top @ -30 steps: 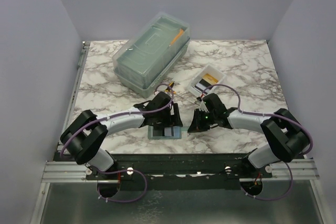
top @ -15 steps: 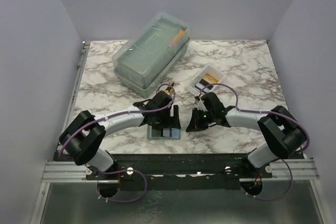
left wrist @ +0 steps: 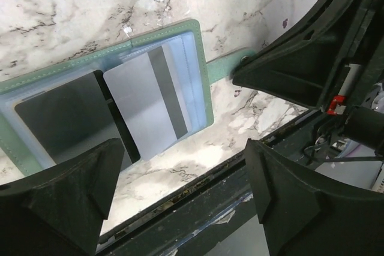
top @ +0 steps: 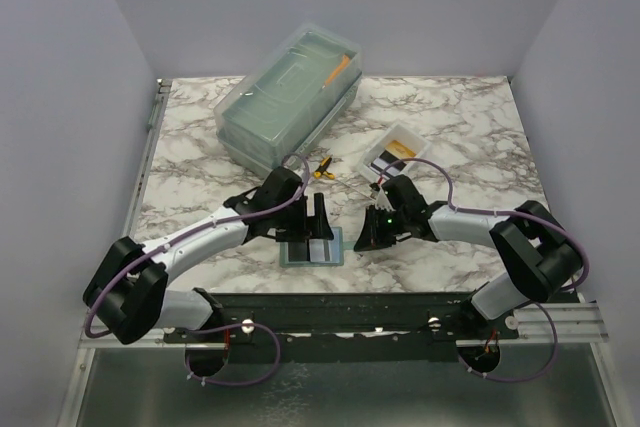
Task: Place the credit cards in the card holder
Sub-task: Insert the credit card into the card holder.
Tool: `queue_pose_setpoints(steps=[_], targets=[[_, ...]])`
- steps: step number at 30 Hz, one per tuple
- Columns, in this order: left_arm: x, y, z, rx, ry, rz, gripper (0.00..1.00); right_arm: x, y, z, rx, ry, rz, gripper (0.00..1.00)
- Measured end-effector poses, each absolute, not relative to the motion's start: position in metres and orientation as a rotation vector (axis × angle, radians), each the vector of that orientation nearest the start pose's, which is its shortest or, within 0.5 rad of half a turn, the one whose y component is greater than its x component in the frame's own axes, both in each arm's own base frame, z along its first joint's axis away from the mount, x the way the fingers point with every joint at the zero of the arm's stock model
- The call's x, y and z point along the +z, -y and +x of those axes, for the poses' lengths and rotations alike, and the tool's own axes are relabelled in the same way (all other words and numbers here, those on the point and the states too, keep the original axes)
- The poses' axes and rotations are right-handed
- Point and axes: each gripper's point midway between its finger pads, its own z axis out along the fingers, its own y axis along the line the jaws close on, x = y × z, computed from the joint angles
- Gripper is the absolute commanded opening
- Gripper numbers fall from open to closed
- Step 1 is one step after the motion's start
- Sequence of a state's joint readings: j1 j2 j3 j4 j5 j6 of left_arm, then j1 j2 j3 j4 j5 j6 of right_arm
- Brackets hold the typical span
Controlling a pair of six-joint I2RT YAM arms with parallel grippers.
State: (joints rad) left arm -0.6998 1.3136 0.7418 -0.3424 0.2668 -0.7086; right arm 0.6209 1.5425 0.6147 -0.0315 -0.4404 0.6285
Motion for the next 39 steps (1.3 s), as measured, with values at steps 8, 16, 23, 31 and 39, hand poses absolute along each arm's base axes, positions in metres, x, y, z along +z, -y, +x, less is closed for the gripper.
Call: queue_pose_setpoints(steps=[8,16,23,31,39], targets=[[0.081,0.251,0.194,-0.863,-2.67,0.089,0.85,0.017,-0.259,0.194,1.005,-2.726,-0.185,0.11],[0.054,0.251,0.193,-0.829,-2.749,0.062,0.82,0.017,-0.259,0.193,1.004,-2.728,-0.185,0.11],[0.049,0.271,0.201,-0.907,-2.731,0.076,0.79,0.017,-0.259,0.193,1.005,-2.728,-0.185,0.11],[0.054,0.291,0.202,-0.99,-2.701,0.109,0.82,0.017,-0.259,0.193,1.008,-2.729,-0.186,0.11],[0.079,0.286,0.198,-1.027,-2.626,0.117,0.72,0.019,-0.259,0.193,1.013,-2.729,-0.174,0.26]])
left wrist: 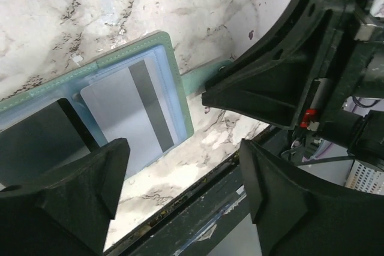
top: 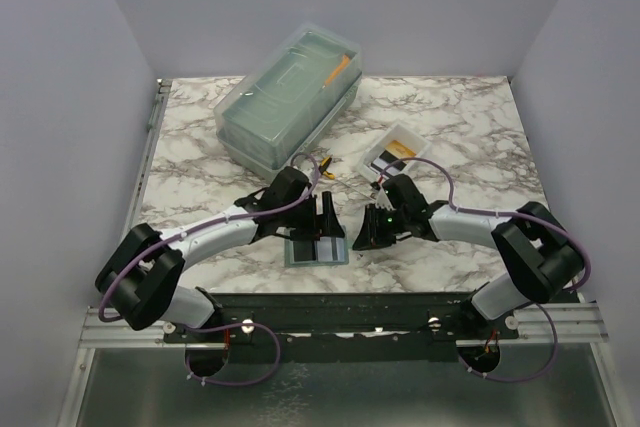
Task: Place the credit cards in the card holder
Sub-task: Insert the credit card into the card holder.
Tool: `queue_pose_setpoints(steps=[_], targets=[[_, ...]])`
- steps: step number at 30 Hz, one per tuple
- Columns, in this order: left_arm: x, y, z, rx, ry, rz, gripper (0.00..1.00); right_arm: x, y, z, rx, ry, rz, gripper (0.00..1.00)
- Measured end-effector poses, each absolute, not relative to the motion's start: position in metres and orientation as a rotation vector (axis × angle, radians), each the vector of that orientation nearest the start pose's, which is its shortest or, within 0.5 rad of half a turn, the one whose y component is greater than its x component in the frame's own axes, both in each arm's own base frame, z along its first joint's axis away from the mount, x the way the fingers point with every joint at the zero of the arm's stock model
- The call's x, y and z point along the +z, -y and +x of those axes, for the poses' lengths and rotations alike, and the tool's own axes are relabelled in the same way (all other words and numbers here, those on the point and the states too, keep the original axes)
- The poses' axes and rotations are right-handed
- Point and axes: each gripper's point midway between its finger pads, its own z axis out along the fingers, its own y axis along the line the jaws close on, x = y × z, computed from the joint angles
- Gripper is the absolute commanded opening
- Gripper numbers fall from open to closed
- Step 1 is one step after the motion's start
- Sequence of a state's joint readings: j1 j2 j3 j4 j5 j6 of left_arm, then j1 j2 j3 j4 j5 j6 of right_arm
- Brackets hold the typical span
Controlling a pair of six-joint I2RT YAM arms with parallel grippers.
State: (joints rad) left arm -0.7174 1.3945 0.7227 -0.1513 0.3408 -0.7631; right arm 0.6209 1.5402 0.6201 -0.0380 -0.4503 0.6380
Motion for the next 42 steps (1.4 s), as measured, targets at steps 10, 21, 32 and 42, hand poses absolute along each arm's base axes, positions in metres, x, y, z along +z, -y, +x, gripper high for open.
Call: queue_pose_setpoints(steps=[10,21,32,42], targets=[[0.058,0.276,0.2,-0.924,-2.671,0.08,0.24,0.049,-0.282,0.202,1.211,-2.619,-0.071,0.32],[0.037,0.261,0.193,-0.834,-2.716,0.05,0.09,0.048,-0.298,0.199,1.377,-2.598,-0.045,0.41],[0.025,0.257,0.192,-0.802,-2.738,0.03,0.01,0.033,-0.298,0.196,1.374,-2.644,-0.038,0.41],[0.024,0.257,0.192,-0.805,-2.737,0.026,0.0,0.037,-0.299,0.198,1.367,-2.641,-0.068,0.42]])
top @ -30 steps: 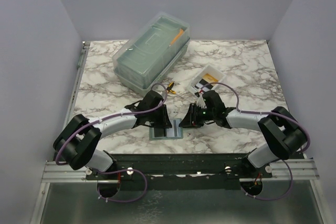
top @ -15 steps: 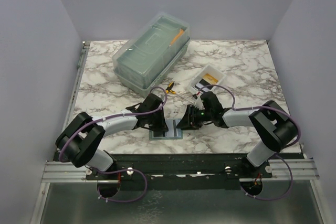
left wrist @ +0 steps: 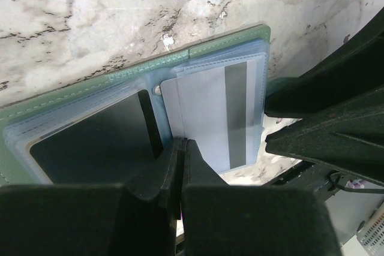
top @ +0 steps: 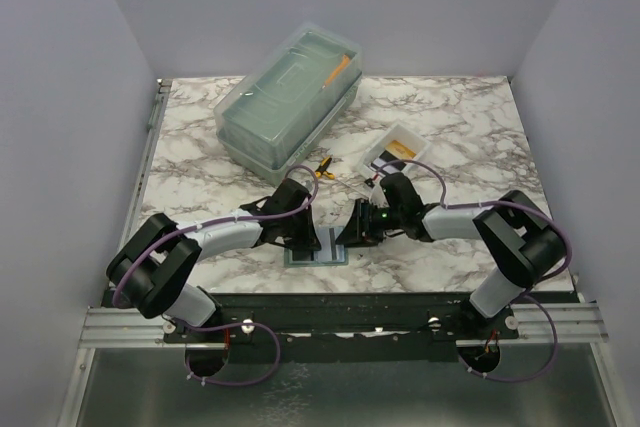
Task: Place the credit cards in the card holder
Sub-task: Insert the credit card into the card holder.
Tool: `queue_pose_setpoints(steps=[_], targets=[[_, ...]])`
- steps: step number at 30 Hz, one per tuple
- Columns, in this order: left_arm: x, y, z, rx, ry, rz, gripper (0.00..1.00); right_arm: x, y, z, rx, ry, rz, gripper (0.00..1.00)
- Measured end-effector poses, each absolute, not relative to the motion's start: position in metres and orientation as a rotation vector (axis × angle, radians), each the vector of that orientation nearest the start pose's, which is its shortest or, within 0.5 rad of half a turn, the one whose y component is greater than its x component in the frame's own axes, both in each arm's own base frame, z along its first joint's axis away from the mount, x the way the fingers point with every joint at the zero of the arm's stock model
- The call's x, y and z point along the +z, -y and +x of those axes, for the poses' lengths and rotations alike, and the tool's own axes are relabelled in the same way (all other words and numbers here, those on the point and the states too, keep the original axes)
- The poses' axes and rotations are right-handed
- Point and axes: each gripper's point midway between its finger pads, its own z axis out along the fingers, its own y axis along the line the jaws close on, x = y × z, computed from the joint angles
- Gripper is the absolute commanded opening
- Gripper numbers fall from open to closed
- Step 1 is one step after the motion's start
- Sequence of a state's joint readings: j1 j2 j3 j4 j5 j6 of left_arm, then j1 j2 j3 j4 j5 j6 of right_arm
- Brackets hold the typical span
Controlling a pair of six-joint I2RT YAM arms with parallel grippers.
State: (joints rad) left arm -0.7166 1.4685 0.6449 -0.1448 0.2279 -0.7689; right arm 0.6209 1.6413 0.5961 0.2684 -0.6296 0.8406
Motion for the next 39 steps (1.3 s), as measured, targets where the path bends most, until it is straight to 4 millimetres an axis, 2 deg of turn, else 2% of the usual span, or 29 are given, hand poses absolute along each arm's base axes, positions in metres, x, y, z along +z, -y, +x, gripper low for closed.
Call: queue_pose_setpoints(steps=[6,12,21,31,32,35,38,39], targets=[[0.023,0.258,0.192,-0.806,-2.738,0.026,0.0,0.038,-0.297,0.194,1.333,-2.658,-0.087,0.43],[0.024,0.258,0.192,-0.807,-2.738,0.025,0.0,0.051,-0.297,0.193,1.334,-2.623,-0.114,0.42],[0.024,0.258,0.192,-0.809,-2.738,0.025,0.0,0.038,-0.303,0.191,1.364,-2.648,-0.116,0.38],[0.025,0.258,0.192,-0.818,-2.731,0.027,0.0,0.036,-0.31,0.187,1.431,-2.649,-0.132,0.36],[0.026,0.257,0.191,-0.821,-2.728,0.028,0.01,0.036,-0.312,0.187,1.438,-2.647,-0.135,0.36],[0.035,0.255,0.188,-0.838,-2.711,0.025,0.13,0.039,-0.316,0.187,1.469,-2.64,-0.147,0.36],[0.051,0.254,0.188,-0.88,-2.669,0.01,0.2,0.047,-0.324,0.189,1.508,-2.615,-0.169,0.37],[0.063,0.253,0.188,-0.904,-2.639,0.003,0.2,0.05,-0.327,0.19,1.522,-2.607,-0.182,0.37]])
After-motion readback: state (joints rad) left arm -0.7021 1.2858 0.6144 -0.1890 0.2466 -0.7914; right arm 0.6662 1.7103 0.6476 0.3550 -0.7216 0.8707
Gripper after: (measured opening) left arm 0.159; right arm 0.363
